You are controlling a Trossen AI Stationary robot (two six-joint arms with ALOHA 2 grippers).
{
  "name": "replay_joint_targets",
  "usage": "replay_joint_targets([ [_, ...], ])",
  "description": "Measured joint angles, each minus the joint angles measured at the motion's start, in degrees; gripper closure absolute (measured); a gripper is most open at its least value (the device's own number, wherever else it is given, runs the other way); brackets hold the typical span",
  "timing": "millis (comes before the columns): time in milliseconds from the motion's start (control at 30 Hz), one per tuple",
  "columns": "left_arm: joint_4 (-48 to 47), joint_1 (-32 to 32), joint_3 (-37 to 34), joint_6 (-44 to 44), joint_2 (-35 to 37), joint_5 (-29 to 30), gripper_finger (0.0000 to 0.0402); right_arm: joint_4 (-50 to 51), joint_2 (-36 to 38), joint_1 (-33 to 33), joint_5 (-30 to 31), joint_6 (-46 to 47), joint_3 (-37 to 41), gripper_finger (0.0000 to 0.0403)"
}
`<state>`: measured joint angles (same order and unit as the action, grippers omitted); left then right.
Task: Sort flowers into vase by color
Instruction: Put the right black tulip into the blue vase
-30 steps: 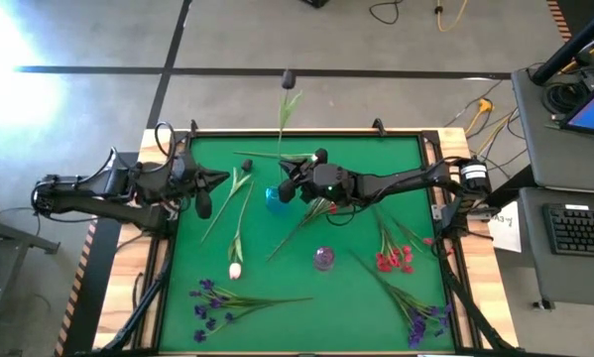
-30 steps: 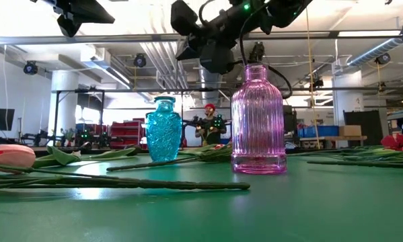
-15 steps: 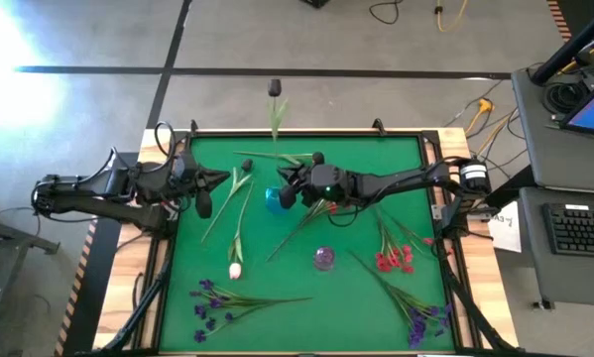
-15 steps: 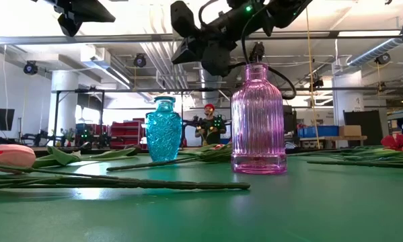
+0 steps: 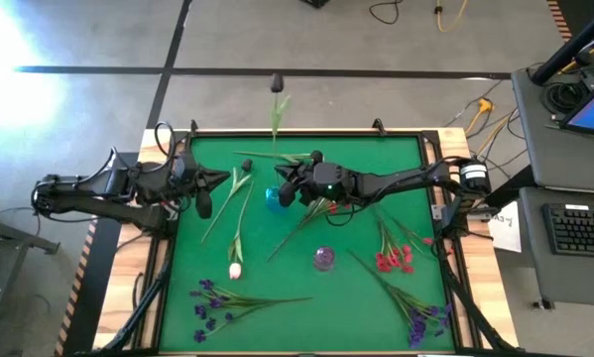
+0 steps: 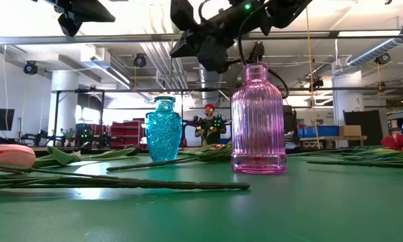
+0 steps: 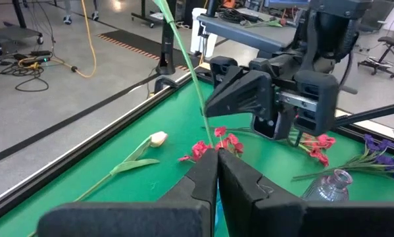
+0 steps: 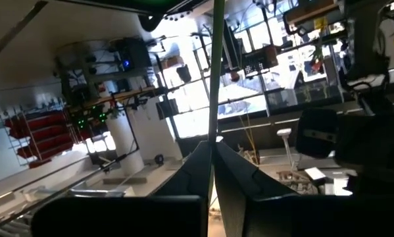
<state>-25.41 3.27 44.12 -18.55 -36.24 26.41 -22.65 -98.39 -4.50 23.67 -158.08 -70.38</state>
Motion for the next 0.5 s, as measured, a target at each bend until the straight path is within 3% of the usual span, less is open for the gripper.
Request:
replay_joint_targets([
  [500, 2.7, 0.0, 0.0, 1.3, -0.6, 0.0, 0.0402, -0.6, 0.0, -0.5, -1.7, 0.1, -1.7, 0.0394],
])
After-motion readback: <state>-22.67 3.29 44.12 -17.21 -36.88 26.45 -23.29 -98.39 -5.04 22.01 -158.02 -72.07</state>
